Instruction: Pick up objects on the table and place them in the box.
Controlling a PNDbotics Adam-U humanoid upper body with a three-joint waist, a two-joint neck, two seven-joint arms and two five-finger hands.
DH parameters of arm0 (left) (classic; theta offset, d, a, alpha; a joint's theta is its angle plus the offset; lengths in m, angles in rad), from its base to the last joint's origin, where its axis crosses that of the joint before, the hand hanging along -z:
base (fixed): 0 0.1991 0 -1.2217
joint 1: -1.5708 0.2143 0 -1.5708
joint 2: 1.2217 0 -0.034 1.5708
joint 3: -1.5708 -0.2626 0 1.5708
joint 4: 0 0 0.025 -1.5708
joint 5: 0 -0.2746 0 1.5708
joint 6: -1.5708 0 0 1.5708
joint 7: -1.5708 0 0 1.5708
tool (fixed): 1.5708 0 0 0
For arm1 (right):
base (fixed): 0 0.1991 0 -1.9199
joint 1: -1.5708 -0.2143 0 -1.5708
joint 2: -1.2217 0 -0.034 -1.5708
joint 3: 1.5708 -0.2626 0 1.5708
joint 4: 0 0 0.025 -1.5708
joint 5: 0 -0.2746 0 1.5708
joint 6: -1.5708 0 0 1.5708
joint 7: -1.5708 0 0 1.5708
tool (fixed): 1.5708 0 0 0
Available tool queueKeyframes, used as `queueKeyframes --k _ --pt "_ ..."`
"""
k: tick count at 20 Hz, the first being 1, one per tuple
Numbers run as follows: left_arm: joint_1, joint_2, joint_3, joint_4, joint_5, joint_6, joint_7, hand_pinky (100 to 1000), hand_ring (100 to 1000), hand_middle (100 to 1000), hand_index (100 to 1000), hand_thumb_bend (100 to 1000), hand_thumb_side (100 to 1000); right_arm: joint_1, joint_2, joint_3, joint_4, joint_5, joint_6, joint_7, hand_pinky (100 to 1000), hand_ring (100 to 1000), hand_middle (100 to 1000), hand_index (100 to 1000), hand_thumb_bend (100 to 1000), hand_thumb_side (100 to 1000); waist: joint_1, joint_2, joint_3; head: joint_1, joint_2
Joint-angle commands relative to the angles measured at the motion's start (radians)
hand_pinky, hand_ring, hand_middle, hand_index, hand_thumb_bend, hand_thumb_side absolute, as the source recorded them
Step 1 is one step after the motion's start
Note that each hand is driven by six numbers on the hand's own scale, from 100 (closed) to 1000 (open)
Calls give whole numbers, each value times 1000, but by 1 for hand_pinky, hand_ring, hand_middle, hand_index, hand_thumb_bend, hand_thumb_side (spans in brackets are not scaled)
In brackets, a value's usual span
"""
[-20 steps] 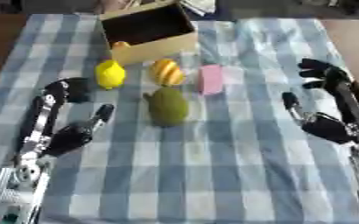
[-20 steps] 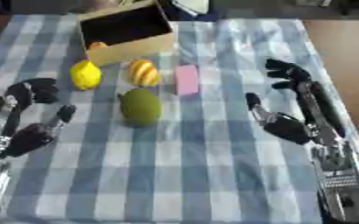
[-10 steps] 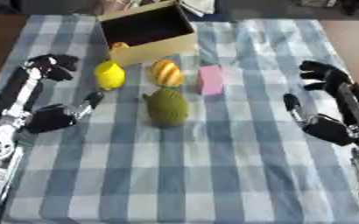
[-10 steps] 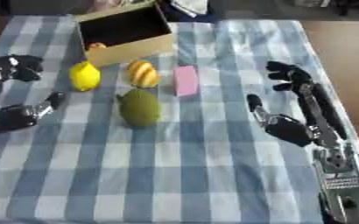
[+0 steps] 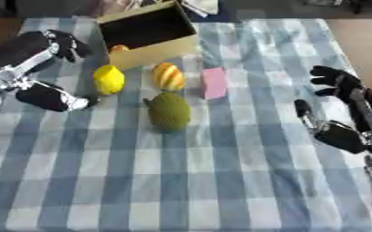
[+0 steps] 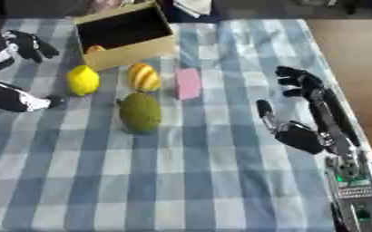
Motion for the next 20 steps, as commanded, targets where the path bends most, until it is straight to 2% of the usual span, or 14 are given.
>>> queueKeyframes --k 1,5,12,20 --pt "-63 27 -30 111 -28 -19 -13 723 674 693 823 557 367 -6 -18 1 -9 -8 -3 5 721 817 814 893 274 412 17 -34 -3 5 -5" --pt "-125 -4 -52 243 -63 -51 3 724 676 692 823 554 363 -3 -20 2 -8 -10 -4 6 721 817 814 894 272 412 20 -35 -5 6 0" --pt "-198 -87 -45 408 -142 -78 51 719 668 685 819 524 343 0 -19 4 -6 -13 -5 8 721 817 814 894 270 413 16 -38 -6 5 9" --pt "-223 -142 -34 496 -152 -95 79 712 653 671 811 518 346 2 -18 4 -6 -16 -5 9 721 817 814 894 269 413 15 -37 -9 3 13"
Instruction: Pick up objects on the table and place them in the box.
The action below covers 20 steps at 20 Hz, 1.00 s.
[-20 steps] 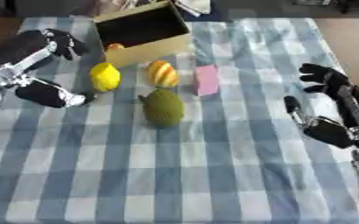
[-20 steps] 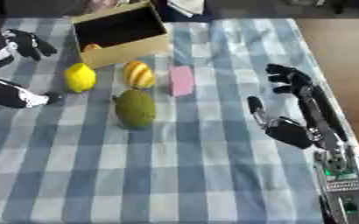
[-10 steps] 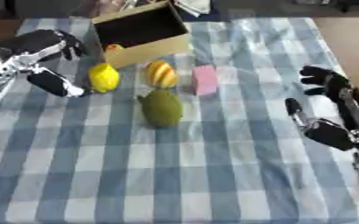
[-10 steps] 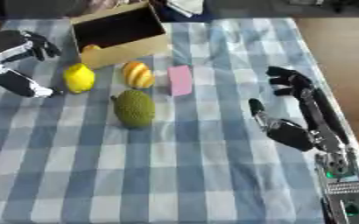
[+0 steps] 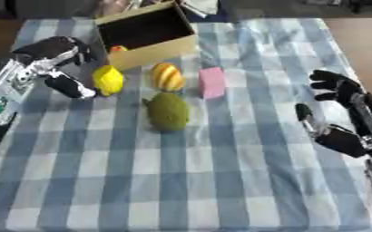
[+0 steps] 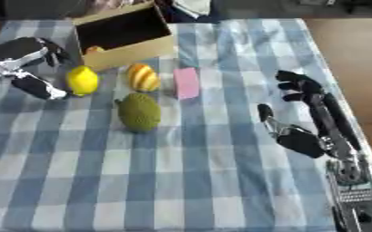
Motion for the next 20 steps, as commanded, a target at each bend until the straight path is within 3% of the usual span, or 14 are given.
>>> queueKeyframes --k 1,10,13,20 --pt "-27 8 11 6 15 -12 0 712 654 672 811 518 346 -7 -18 -2 -11 -6 -3 3 721 817 814 894 268 413 13 -32 -1 -1 3" --pt "-33 -8 5 16 23 -18 -10 708 646 664 804 509 345 -7 -17 -2 -11 -8 -3 4 722 817 814 894 265 414 12 -30 -2 -1 4" --pt "-32 -11 6 20 21 -19 -2 701 634 651 792 452 331 -7 -18 -1 -11 -9 -4 5 722 817 814 894 263 413 12 -30 -2 0 4" --pt "-29 -12 7 29 -15 -9 33 697 629 645 783 431 297 -8 -18 0 -10 -9 -4 5 722 817 814 894 252 417 11 -30 -3 0 -1"
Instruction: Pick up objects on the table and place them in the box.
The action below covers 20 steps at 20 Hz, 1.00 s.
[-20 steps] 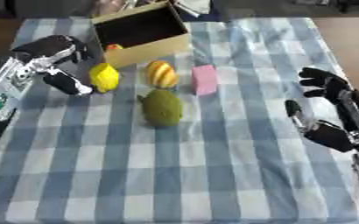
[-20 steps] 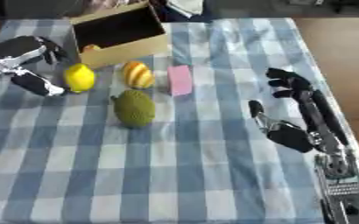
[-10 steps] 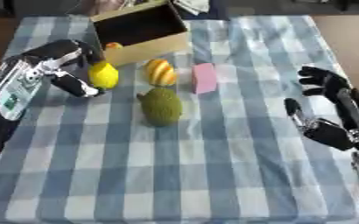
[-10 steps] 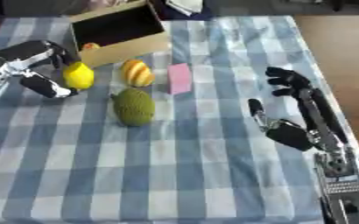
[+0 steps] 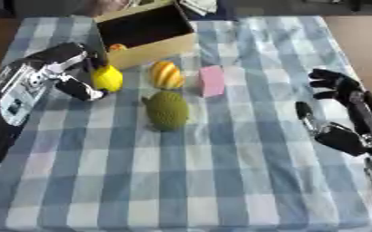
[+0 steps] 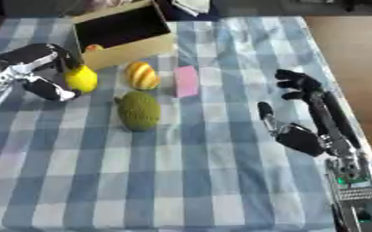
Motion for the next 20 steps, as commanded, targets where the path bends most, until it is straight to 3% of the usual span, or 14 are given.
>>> queueKeyframes --k 1,20 --pt "-21 17 9 -1 -25 8 25 698 630 646 784 432 292 -9 -18 -1 -10 -3 -1 2 722 817 814 894 252 417 11 -30 -1 0 -2" --pt "-25 12 20 12 -178 27 115 724 669 690 808 494 296 -10 -19 -1 -10 -5 -1 2 722 817 814 894 249 417 9 -28 -5 1 -4"
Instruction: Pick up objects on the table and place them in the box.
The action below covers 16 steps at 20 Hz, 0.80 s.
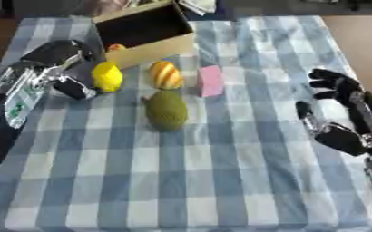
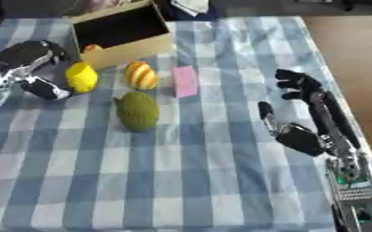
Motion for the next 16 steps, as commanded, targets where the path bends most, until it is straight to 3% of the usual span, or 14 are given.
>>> queueKeyframes --k 1,3,4,16 --pt "-26 14 13 -13 -6 -2 5 724 670 691 808 494 297 -10 -18 0 -10 -2 -1 2 723 817 814 894 249 417 9 -28 -1 2 -4" --pt "-26 9 11 -10 2 -7 0 724 671 692 810 553 324 -10 -18 0 -10 -2 -1 3 723 817 814 893 250 417 8 -28 -3 3 -5" --pt "-26 5 10 -8 10 -11 -4 723 670 692 809 497 303 -10 -18 0 -10 -2 -2 3 723 817 814 893 249 417 8 -28 -4 3 -5" --pt "-22 0 -2 -15 230 -78 -117 713 644 670 795 485 309 -9 -17 0 -10 -4 -2 4 722 817 813 893 249 416 8 -28 -5 1 -1"
